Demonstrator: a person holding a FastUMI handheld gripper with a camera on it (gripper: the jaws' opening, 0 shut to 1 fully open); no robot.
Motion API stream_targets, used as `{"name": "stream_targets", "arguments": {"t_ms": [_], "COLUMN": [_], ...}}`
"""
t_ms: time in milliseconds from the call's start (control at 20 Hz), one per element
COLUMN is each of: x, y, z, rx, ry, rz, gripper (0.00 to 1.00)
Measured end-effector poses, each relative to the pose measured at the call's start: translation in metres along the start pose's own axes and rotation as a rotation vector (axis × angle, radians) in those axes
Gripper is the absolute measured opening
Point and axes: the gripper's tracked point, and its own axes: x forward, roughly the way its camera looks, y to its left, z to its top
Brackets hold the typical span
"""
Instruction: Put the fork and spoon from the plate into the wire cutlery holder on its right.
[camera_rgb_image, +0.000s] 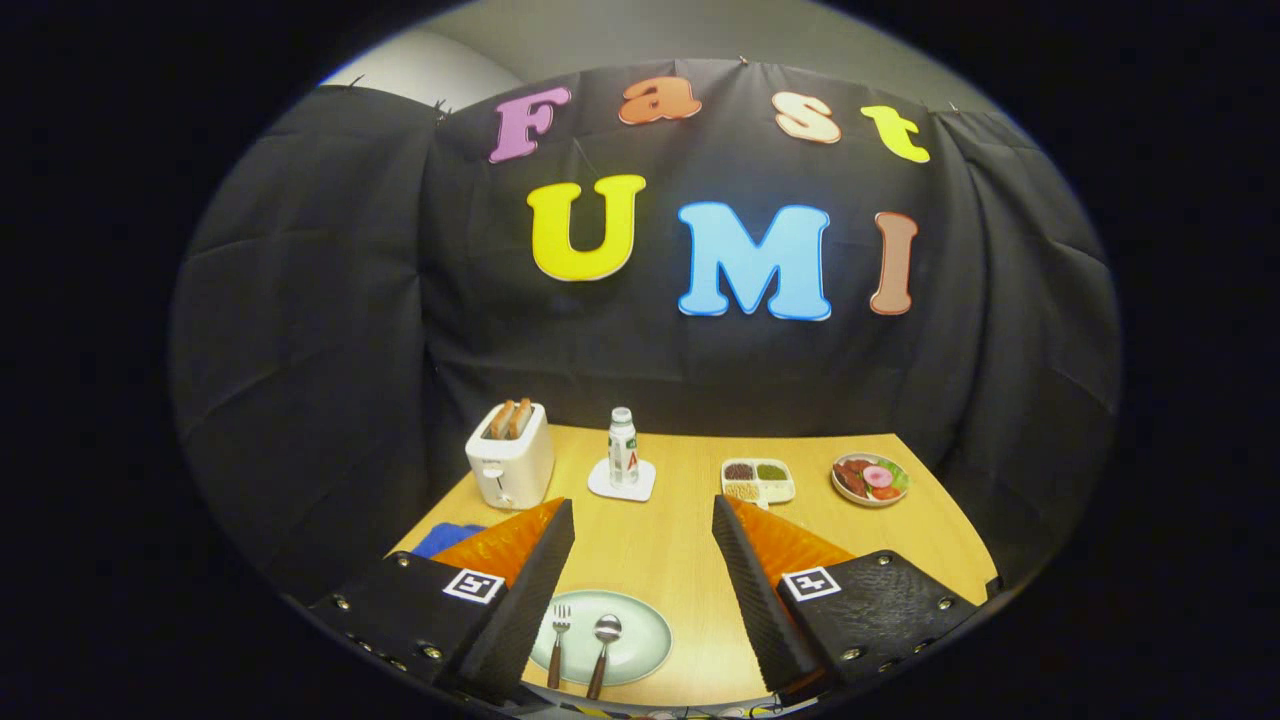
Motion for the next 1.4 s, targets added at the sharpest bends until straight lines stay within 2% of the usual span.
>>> {"name": "stream_targets", "arguments": {"t_ms": [300,600,1100,1400], "x": [0.032,0.058,0.098,0.106], "y": [0.001,0.015,0.054,0.061], "z": [-0.100,-0.177,-0.257,-0.286], "rx": [0.006,0.007,0.077,0.057], "ry": [0.252,0.426,0.614,0.695], "rz": [-0.028,-0.014,0.043,0.036], "gripper": [0.86,0.86,0.86,0.87]}}
